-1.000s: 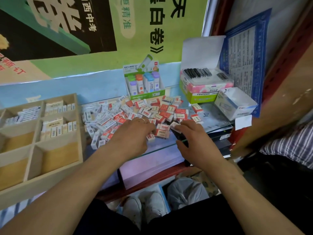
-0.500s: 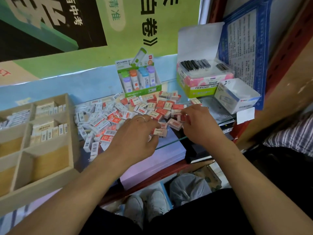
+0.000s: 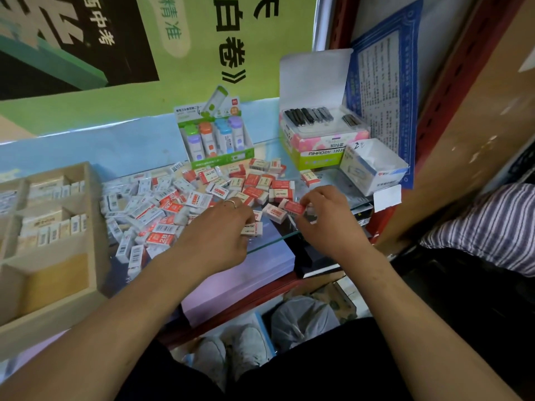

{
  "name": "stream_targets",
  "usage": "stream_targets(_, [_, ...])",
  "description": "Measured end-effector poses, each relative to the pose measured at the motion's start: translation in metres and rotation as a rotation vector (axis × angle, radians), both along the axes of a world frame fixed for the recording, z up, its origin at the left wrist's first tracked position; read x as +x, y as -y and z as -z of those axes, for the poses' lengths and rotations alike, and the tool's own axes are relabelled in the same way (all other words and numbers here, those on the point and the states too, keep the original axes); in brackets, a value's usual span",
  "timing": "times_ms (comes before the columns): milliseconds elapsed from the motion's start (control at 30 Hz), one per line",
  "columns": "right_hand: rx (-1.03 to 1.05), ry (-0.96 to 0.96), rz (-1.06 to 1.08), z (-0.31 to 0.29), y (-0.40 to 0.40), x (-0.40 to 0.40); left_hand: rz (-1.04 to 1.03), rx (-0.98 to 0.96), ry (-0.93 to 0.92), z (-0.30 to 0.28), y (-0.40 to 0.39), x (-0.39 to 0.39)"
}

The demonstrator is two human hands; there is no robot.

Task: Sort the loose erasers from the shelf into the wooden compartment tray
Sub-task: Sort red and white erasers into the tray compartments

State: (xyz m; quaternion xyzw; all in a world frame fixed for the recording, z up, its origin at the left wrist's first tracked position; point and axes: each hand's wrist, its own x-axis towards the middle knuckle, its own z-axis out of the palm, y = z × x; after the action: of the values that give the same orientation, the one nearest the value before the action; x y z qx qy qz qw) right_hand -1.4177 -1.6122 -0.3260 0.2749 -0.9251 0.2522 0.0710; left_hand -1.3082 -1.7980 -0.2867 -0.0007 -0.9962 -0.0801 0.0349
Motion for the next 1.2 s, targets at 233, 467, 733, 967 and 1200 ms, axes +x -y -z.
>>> stream_targets(233, [0.06, -0.004, 0.034, -0.006, 0.007, 0.003, 0.018, 0.033, -0.082, 0.002, 0.001, 0.006])
stream_targets(467, [-0.271, 0.01, 0.016, -0.035, 0.009, 0.039, -0.065, 0.349, -0.327, -0.015, 0.013, 0.032])
stream_targets(733, [-0.413, 0.292, -0.258, -0.067, 0.068, 0.093, -0.267, 0.535, -0.415, -0.041, 0.043, 0.088])
stream_targets(967, [-0.397, 0.452, -0.343, -0.073, 0.116, 0.114, -0.428, 0.475, -0.539, -0.031, 0.092, 0.151])
stream_targets(1200, [-0.321, 0.419, -0.45, -0.081, 0.164, 0.14, -0.505, 0.337, -0.311, -0.025, 0.144, 0.179])
